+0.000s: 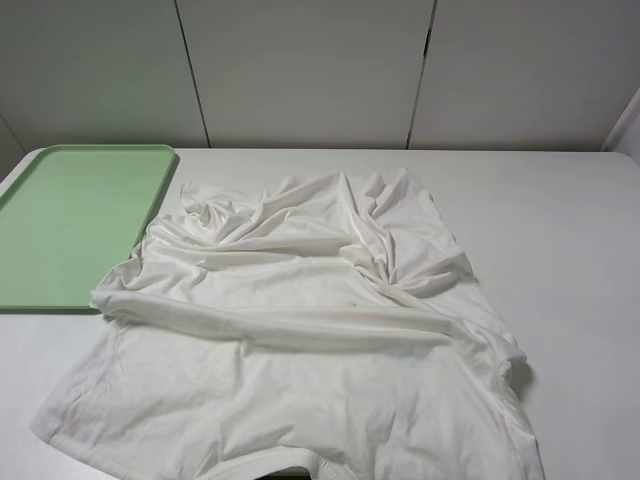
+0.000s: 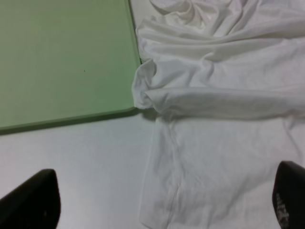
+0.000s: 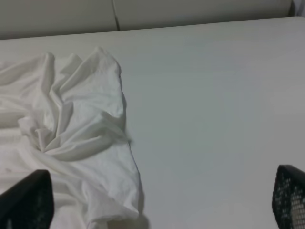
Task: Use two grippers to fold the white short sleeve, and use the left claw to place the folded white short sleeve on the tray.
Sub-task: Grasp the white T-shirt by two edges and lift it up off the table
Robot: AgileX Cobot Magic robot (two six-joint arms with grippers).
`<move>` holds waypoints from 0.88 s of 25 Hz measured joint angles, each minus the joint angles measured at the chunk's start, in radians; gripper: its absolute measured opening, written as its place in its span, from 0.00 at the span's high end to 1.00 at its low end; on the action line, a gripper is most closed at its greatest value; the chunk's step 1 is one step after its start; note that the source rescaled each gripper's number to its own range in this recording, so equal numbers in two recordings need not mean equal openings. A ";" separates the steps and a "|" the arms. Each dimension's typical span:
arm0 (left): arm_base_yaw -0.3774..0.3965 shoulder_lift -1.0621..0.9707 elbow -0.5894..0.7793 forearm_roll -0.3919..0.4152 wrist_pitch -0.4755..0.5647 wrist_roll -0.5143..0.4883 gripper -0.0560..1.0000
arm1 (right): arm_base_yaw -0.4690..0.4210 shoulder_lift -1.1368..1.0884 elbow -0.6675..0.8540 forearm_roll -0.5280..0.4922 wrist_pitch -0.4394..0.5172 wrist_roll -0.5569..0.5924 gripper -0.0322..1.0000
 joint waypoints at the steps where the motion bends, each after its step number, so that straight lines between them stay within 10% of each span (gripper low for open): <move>1: 0.000 0.000 0.000 0.000 0.000 0.000 0.11 | 0.000 0.000 0.000 0.000 0.000 0.000 0.00; 22: 0.000 0.000 0.000 0.000 0.000 0.000 0.11 | 0.000 0.000 0.000 0.000 0.000 0.000 0.00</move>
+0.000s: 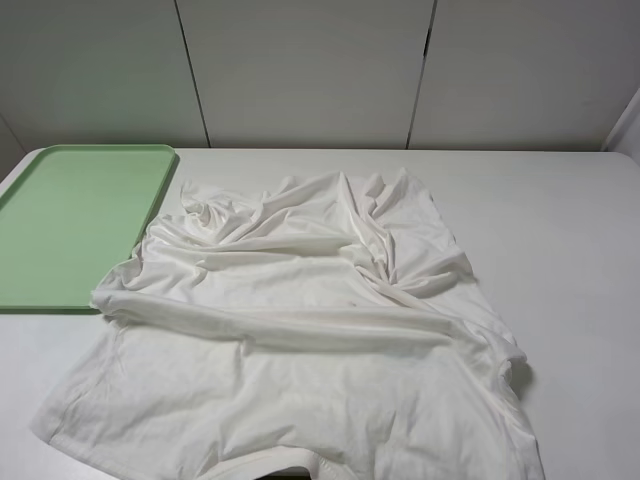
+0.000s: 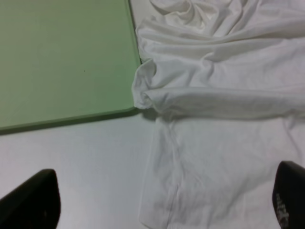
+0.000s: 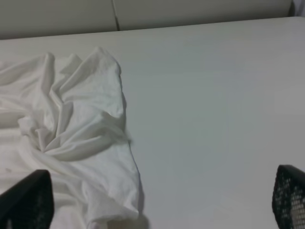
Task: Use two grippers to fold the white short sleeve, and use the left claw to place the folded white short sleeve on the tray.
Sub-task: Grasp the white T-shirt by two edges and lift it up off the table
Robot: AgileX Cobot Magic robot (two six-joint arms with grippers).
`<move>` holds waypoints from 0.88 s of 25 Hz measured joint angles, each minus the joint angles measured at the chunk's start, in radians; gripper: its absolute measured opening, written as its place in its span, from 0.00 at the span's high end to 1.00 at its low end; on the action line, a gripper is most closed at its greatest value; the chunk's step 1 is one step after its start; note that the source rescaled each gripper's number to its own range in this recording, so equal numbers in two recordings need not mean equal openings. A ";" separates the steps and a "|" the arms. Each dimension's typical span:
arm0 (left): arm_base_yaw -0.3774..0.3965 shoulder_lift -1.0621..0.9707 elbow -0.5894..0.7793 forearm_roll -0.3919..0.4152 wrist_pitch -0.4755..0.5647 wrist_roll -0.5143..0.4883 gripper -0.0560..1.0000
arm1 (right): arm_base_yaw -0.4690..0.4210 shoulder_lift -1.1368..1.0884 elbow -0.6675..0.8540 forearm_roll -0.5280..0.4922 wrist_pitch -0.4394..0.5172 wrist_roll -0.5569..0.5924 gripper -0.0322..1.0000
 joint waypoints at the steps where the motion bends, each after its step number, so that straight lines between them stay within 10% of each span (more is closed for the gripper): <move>1: 0.000 0.000 0.000 0.000 0.000 0.000 0.11 | 0.000 0.000 0.000 0.000 0.000 0.000 0.00; 22: -0.008 0.000 0.000 0.000 0.000 0.000 0.11 | 0.000 0.000 0.000 0.000 0.000 0.000 0.00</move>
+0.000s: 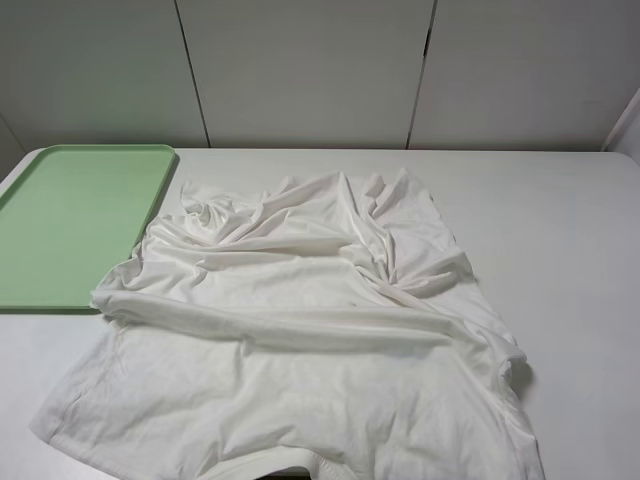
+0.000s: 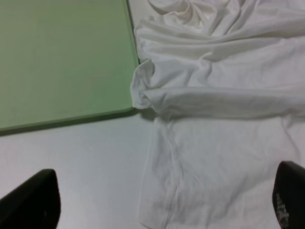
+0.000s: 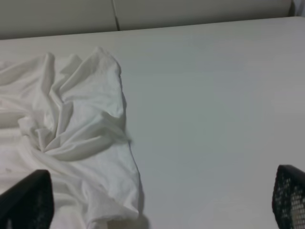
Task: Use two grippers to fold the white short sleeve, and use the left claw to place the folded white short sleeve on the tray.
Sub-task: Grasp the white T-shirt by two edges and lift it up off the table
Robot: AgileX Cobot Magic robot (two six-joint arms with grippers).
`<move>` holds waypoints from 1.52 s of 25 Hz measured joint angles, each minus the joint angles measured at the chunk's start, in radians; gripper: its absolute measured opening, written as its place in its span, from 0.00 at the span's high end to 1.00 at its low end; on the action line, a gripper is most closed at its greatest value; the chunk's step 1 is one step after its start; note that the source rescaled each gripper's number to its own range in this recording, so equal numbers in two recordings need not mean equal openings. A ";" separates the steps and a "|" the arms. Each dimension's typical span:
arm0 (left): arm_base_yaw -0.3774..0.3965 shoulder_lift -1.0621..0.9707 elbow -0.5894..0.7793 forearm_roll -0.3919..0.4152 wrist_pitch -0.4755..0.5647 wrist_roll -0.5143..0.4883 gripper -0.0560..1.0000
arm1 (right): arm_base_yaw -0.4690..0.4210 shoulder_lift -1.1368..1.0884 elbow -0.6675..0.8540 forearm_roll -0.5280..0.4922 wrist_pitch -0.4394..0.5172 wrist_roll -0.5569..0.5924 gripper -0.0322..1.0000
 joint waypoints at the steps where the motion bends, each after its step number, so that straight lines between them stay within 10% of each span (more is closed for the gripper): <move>1: -0.001 0.000 0.000 0.000 0.000 0.000 0.11 | 0.000 0.000 0.000 0.000 0.000 0.000 0.00; 27: -0.038 0.000 0.000 -0.002 0.000 0.009 0.11 | 0.012 0.000 0.000 0.055 -0.002 -0.016 0.00; 38: -0.153 0.241 -0.051 -0.025 0.000 0.139 0.11 | 0.012 0.198 -0.074 0.410 -0.131 -0.420 0.00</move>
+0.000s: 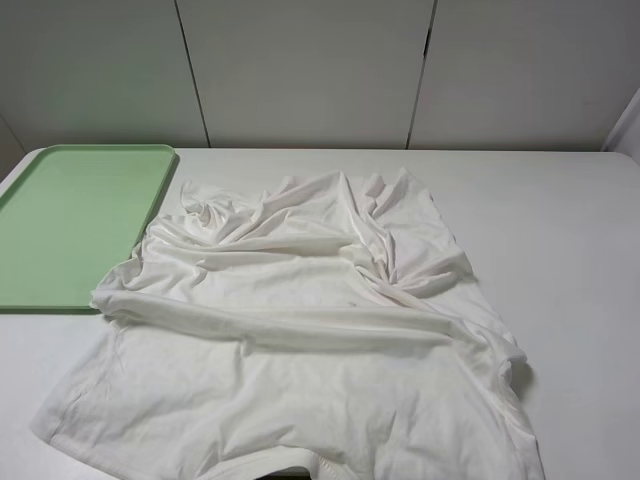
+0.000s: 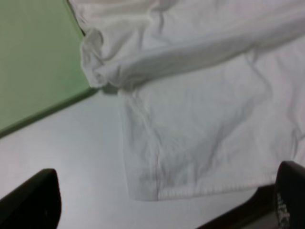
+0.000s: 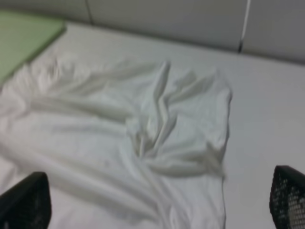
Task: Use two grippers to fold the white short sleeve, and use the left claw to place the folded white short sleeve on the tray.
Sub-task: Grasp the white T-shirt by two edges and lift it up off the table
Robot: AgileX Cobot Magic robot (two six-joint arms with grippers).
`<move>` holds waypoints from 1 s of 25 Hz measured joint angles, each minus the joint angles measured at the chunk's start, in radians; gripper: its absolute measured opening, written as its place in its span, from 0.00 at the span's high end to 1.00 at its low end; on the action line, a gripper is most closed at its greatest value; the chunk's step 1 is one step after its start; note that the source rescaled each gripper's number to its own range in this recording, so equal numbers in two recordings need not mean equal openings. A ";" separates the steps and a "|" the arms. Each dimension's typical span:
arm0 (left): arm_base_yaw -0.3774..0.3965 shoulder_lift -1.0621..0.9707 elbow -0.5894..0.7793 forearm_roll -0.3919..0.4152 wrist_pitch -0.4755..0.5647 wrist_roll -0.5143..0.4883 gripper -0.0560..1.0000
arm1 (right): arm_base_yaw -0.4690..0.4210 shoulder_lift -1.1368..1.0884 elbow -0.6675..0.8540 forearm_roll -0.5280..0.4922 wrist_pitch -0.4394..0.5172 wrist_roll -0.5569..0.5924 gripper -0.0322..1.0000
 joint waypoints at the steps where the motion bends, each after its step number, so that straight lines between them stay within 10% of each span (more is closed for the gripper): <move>1: -0.007 0.060 -0.016 0.001 0.000 0.015 0.11 | 0.000 0.100 -0.019 0.020 0.001 -0.043 0.00; 12: -0.010 0.613 -0.262 -0.041 0.051 0.100 0.11 | 0.083 0.586 -0.112 0.049 0.095 -0.278 0.00; 25: -0.010 0.891 -0.313 -0.178 0.044 0.291 0.11 | 0.174 0.971 -0.114 -0.039 -0.076 -0.343 0.00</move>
